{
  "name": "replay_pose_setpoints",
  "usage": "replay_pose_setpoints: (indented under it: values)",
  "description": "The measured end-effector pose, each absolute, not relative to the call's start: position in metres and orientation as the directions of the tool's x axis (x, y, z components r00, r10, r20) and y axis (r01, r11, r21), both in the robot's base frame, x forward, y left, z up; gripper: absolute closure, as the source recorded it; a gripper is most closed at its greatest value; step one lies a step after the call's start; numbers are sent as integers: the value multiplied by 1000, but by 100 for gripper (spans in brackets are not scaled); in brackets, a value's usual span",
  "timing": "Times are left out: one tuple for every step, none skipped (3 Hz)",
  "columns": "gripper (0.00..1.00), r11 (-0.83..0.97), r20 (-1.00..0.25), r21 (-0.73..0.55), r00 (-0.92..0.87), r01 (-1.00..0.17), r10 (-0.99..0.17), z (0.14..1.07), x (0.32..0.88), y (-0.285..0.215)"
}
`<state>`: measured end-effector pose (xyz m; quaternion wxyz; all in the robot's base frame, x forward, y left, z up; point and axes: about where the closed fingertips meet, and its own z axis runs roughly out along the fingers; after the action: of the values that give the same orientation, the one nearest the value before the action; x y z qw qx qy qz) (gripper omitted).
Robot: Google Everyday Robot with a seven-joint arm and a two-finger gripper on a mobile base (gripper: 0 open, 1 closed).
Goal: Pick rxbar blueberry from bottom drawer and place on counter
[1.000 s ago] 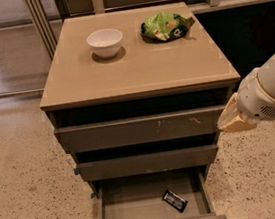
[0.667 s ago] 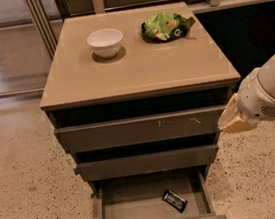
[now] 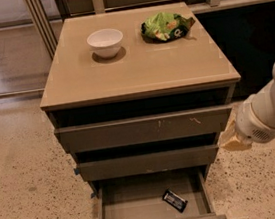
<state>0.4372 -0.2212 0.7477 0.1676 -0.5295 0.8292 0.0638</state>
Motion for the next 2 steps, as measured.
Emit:
replay_pose_setpoints:
  values:
    - [100,531,-402,61,-508,-845,-762,608,423,-228]
    - [100,590,-503,77,-543,-803,-672,537,445,-233]
